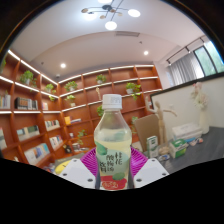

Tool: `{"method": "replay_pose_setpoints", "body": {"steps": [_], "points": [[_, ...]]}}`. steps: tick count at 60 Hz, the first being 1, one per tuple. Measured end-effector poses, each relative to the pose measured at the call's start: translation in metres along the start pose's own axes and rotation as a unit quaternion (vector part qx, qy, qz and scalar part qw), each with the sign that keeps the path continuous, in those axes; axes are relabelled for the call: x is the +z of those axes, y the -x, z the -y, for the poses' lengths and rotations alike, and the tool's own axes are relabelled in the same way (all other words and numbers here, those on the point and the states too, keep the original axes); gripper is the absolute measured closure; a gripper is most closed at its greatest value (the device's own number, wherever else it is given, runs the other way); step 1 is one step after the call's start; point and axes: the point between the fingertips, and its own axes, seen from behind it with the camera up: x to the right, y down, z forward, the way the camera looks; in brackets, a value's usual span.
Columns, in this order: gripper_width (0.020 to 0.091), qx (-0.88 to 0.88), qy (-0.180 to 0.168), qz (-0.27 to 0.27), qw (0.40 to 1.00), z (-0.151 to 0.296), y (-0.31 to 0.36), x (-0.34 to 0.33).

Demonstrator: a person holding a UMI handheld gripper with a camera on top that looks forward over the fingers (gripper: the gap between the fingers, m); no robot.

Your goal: Pour water

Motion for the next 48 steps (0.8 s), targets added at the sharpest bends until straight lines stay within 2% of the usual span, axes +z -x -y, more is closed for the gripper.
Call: {"method": "replay_pose_setpoints", "body": {"steps": [8, 18, 23, 36, 38, 47, 48], "points": [[0.0709, -0.08, 0.003, -0.083, 0.993, -0.001, -0.08, 0.005], [0.0709, -0.12, 0.032, -0.121, 0.985, -0.039, -0.15, 0.028], [0.0709, -0.14, 0.048, -0.121, 0.981, -0.056, -0.159, 0.032], [0.0704, -0.132, 0.081, -0.082, 0.985, -0.114, -0.164, 0.054], [0.0708, -0.129, 0.065, -0.078, 0.987, -0.109, -0.163, 0.055], [0.0709, -0.106, 0.062, -0.074, 0.99, -0.111, -0.166, 0.053], [0.0692, -0.105, 0.062, -0.074, 0.99, -0.111, -0.166, 0.052]]}}
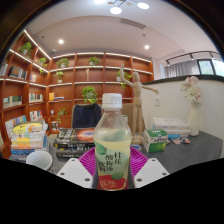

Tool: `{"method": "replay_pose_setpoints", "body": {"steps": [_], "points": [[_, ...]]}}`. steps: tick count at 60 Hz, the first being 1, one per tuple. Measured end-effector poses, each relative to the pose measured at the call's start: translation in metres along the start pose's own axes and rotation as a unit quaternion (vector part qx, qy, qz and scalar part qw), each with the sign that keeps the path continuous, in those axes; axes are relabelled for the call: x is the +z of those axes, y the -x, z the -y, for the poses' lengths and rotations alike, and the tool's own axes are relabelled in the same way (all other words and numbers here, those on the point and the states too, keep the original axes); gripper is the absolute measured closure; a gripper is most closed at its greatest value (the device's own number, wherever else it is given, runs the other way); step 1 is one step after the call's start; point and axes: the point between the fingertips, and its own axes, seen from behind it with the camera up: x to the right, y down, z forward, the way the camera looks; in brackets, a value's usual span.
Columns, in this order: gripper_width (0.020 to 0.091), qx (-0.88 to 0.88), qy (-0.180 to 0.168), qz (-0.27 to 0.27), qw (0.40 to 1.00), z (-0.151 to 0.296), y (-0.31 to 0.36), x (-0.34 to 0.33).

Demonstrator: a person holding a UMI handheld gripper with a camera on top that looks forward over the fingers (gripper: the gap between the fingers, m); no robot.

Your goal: Pour water

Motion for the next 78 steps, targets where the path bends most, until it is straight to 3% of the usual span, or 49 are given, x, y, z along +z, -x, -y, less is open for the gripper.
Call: {"method": "replay_pose_setpoints", "body": {"steps": [9, 15, 17, 34, 48, 78], "points": [[0.0592, -0.011, 0.005, -0.004, 1.0, -0.002, 0.0, -0.004], [0.0309, -0.059, 0.029, -0.027, 0.998, -0.008, -0.007, -0.018], [0.0246, -0.068, 0.034, -0.022, 0.997, -0.01, -0.004, -0.026], [0.0256, -0.029, 0.028, 0.043, 0.998, 0.002, 0.028, -0.145], [0.0256, -0.004, 0.021, 0.048, 0.999, 0.017, 0.02, -0.239], [0.026, -0.023, 0.003, 0.074, 0.997, 0.036, 0.024, -0.296]]}}
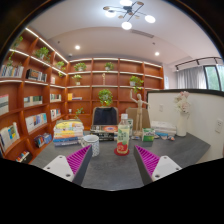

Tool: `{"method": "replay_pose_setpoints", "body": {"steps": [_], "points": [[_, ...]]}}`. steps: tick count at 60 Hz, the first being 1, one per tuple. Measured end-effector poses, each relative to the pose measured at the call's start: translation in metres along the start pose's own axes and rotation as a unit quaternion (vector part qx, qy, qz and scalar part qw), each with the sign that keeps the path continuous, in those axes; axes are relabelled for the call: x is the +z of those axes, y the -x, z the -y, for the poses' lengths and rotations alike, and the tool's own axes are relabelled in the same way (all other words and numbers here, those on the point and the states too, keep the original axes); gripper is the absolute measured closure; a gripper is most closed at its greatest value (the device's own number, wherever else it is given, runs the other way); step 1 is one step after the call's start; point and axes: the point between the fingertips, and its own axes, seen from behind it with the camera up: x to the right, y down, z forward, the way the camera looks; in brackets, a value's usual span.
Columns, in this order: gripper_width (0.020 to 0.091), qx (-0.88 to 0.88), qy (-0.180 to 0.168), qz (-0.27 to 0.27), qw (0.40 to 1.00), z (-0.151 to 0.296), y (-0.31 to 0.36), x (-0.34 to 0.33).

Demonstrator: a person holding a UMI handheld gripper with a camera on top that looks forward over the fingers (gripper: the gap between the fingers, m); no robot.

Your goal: Pour water

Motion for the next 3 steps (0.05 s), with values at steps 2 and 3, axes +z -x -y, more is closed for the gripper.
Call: {"method": "replay_pose_setpoints", "body": {"steps": [2, 3], "points": [[0.026, 0.0, 0.0, 0.0, 1.0, -0.0014, 0.0008, 0.0008], [0.026, 0.0, 0.0, 0.0, 1.0, -0.0015, 0.0005, 0.001]]}}
